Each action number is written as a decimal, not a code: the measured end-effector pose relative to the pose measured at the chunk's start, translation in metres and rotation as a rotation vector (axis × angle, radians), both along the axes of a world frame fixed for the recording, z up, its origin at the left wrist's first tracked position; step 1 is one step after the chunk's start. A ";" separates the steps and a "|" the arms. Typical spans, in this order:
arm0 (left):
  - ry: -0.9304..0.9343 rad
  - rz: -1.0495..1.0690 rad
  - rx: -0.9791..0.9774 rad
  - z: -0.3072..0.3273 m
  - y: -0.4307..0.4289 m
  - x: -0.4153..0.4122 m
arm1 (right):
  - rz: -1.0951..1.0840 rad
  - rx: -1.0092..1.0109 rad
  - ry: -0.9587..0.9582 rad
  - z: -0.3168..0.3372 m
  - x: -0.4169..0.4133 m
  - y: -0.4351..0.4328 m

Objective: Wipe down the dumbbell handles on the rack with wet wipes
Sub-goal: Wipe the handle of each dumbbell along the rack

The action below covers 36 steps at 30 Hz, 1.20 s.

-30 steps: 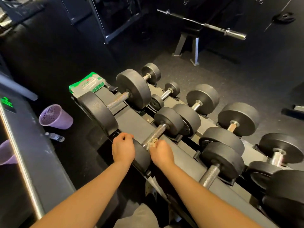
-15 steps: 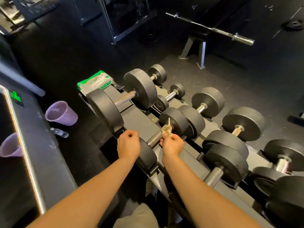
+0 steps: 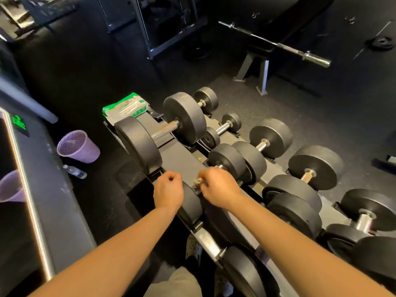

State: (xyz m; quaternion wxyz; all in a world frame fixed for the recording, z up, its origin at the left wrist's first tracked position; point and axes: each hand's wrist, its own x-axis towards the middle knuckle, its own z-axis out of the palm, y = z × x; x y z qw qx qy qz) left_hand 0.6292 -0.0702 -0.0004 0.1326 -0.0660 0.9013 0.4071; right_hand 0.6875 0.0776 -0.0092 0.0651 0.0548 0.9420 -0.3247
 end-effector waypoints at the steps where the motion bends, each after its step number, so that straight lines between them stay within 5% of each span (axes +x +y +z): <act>1: 0.001 -0.001 -0.003 0.000 0.000 0.000 | 0.126 0.113 0.079 0.005 -0.006 -0.002; 3: 0.003 -0.005 -0.020 -0.001 0.000 0.000 | 0.346 0.167 0.041 0.006 -0.018 -0.007; 7: 0.008 0.013 -0.016 -0.003 0.000 -0.002 | 0.313 -0.169 -0.290 -0.001 -0.041 0.003; 15: -0.008 0.034 -0.009 -0.003 0.001 -0.001 | 0.430 -0.024 -0.529 -0.002 -0.083 -0.016; 18: -0.007 0.029 -0.020 -0.004 0.000 -0.001 | 0.388 0.075 -0.397 -0.006 -0.078 -0.020; 22: -0.008 0.007 -0.035 -0.006 0.000 0.001 | 0.286 -0.036 -0.169 -0.030 -0.048 -0.009; 29: 0.025 -0.014 -0.032 -0.002 -0.001 0.003 | 0.372 0.022 0.225 -0.027 0.010 0.008; 32: 0.015 -0.018 -0.014 -0.002 -0.002 0.002 | 0.094 -0.045 0.180 -0.027 0.032 0.005; 36: -0.007 -0.022 -0.013 0.001 -0.002 0.000 | -0.748 -0.821 -0.227 -0.024 0.040 -0.010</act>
